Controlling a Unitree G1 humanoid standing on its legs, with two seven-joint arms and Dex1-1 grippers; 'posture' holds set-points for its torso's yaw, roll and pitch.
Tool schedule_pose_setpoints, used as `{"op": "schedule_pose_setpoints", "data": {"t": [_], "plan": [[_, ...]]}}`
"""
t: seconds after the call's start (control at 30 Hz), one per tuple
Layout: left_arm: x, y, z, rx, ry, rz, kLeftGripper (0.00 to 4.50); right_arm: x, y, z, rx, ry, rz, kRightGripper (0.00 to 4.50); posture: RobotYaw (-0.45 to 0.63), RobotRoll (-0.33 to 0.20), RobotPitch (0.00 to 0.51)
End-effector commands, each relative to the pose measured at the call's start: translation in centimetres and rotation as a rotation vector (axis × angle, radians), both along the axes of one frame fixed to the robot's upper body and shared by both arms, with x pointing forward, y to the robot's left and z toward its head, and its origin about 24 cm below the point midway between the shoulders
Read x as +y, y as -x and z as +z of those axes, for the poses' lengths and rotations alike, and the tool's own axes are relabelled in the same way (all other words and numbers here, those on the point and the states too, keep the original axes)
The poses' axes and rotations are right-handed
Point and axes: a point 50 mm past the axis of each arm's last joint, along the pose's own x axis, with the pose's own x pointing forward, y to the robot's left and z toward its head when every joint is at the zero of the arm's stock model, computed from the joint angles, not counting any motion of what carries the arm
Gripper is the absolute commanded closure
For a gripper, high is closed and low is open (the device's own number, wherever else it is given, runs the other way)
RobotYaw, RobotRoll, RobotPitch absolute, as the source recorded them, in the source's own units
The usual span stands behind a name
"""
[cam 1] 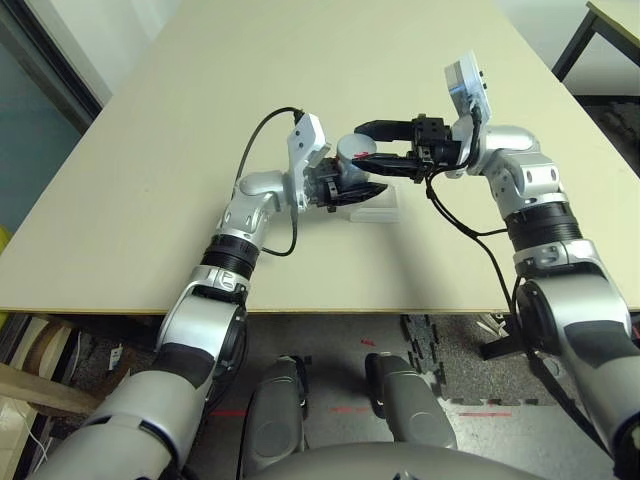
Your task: Pour the medicine from the bottle into the box.
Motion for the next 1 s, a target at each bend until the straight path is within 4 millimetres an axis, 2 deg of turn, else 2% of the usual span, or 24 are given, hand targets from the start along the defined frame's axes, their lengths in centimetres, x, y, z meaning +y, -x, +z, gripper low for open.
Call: {"op": "schedule_pose_setpoints", "data": {"t": [0.03,0.17,0.23,0.27,0.33,0.5,0.57,0.8,1.0], "plan": [[0.6,-0.3,0.2,0.021,0.008,0.031,1.9,0.1,0.2,0.3,-0.046,0.073,0.075,1.9,-0.22,0.0,0.128],[0.5,-0.2,0.2,0.021,0.011,0.027,1.9,-0.4,-0.5,0.6,-0.05,0.092,0.013,1.97,-0.21,0.0,0.127],[0.5,-0.2,0.3,0.021,0.013,0.025,1.9,-0.7,-0.9,0.7,-0.051,0.104,-0.025,2.56,-0.21,0.0,0.126],[0.5,-0.2,0.3,0.022,0.014,0.024,1.9,-0.9,-1.0,0.7,-0.055,0.109,-0.038,2.55,-0.21,0.0,0.126],[0.5,-0.1,0.3,0.022,0.015,0.023,1.9,-1.1,-1.1,0.8,-0.057,0.109,-0.049,2.38,-0.21,0.0,0.126],[0.5,-0.1,0.3,0.022,0.015,0.022,1.9,-1.5,-1.2,1.3,-0.03,0.054,-0.047,0.56,-0.21,0.0,0.126],[0.5,-0.1,0.3,0.022,0.015,0.022,1.9,-1.6,-1.1,1.4,-0.008,0.021,-0.046,0.03,-0.22,0.0,0.125],[0.4,-0.2,0.3,0.012,0.012,0.023,1.9,-1.6,-0.9,1.3,0.04,-0.012,-0.033,0.0,-0.22,0.0,0.123],[0.2,-0.3,0.3,-0.015,0.002,0.026,1.9,-0.6,-0.7,1.5,0.067,-0.054,-0.011,0.0,-0.22,0.0,0.121]]}}
